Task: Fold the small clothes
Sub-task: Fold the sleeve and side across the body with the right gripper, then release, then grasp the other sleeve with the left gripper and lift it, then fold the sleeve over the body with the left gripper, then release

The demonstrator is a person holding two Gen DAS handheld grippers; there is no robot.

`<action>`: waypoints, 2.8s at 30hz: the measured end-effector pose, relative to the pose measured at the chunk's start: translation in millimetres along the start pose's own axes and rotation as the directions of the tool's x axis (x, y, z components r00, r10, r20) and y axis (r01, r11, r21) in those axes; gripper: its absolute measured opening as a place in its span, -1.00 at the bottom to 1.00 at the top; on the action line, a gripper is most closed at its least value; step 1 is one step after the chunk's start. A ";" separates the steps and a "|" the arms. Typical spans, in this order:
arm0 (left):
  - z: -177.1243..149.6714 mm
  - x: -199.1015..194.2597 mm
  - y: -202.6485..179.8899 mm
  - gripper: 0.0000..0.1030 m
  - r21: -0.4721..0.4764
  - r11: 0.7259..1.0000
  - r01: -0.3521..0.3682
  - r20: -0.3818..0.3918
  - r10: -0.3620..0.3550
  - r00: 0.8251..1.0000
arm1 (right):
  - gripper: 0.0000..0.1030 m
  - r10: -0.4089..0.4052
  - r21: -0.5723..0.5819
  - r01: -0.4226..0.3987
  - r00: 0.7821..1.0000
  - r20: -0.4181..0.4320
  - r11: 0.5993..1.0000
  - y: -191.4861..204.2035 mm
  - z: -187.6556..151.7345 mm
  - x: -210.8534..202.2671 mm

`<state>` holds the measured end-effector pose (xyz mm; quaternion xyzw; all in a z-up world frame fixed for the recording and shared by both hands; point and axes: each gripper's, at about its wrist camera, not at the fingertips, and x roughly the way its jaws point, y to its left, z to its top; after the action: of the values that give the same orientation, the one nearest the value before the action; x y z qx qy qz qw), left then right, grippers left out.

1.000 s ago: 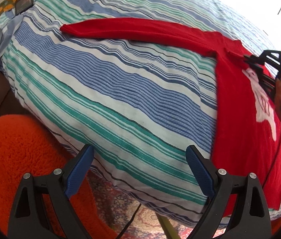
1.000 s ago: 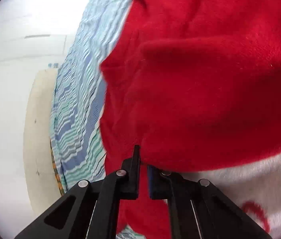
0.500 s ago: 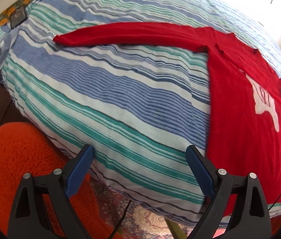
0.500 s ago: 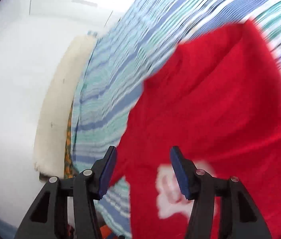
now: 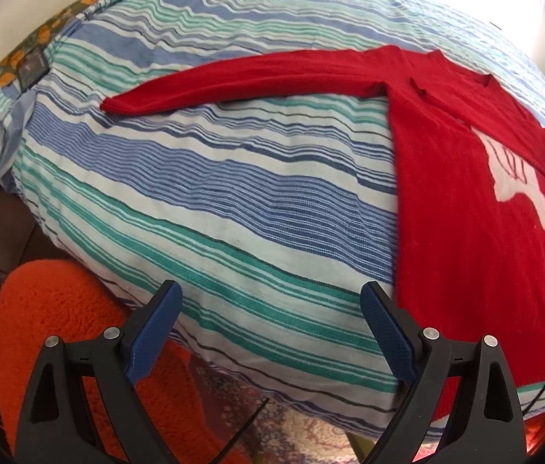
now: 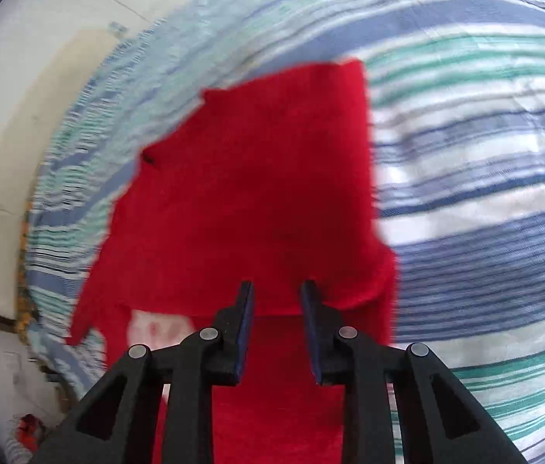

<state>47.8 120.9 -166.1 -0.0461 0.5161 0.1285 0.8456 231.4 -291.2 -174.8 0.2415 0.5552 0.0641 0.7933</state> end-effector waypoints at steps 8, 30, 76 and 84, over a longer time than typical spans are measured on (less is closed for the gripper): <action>1.7 6.2 8.4 0.83 -0.032 0.999 0.032 -0.043 -0.033 0.999 | 0.65 -0.171 -0.078 0.205 0.934 0.314 0.976 -12.2 -43.3 -109.1; 113.0 71.8 187.2 0.59 -0.619 0.758 0.205 0.036 -0.233 0.972 | 1.00 -0.485 0.050 0.496 0.816 0.315 0.867 -122.9 -104.6 -86.3; 122.6 6.5 -66.8 0.45 0.271 0.955 0.119 0.048 -0.137 0.989 | 1.00 -0.494 0.046 0.509 0.804 0.330 0.860 -120.9 -113.2 -89.7; 141.9 31.1 -26.5 0.42 0.151 0.971 0.187 0.008 -0.190 0.982 | 1.00 -0.503 0.040 0.517 0.809 0.304 0.855 -118.3 -106.5 -89.4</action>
<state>190.5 130.6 -129.4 -0.0301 0.5082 0.0091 0.8607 81.1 -394.6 -180.9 0.0731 0.4693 -0.1766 0.8621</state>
